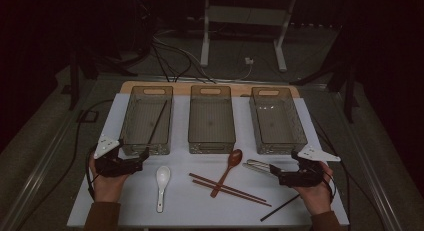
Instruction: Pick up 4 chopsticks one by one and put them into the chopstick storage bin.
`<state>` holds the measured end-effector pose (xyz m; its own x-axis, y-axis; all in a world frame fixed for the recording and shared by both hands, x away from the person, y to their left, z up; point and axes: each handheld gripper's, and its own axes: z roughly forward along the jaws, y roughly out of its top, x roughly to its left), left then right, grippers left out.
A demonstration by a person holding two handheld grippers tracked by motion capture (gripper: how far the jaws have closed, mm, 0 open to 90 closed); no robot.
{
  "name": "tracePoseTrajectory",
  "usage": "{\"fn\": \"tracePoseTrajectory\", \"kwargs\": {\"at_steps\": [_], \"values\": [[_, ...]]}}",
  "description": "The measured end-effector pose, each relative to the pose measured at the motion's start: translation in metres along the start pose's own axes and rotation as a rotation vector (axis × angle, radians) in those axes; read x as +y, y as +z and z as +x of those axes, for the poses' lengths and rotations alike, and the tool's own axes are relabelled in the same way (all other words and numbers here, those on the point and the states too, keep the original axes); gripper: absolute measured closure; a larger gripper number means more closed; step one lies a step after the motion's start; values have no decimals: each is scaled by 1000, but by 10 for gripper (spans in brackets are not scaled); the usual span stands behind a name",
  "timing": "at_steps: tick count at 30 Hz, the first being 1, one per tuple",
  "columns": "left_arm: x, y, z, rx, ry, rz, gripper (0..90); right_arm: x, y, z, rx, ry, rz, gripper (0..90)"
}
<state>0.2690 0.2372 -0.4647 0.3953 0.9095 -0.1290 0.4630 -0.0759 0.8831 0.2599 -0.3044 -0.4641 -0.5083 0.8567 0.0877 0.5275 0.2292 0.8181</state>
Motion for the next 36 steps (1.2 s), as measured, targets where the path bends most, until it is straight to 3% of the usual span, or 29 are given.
{"fn": "tracePoseTrajectory", "kwargs": {"at_steps": [11, 25, 36], "values": [[-5, -3, -4, -3, 8, 7, 6, -25, -22, -12, -98, 46, 72, 0], [-2, 1, -22, -36, 47, 6, 7, -62, -27, 1, -155, 82, 169, 0], [-3, 0, -22, -35, 46, 7, 6, -72, -20, 12, -230, 97, 252, 0]]}}
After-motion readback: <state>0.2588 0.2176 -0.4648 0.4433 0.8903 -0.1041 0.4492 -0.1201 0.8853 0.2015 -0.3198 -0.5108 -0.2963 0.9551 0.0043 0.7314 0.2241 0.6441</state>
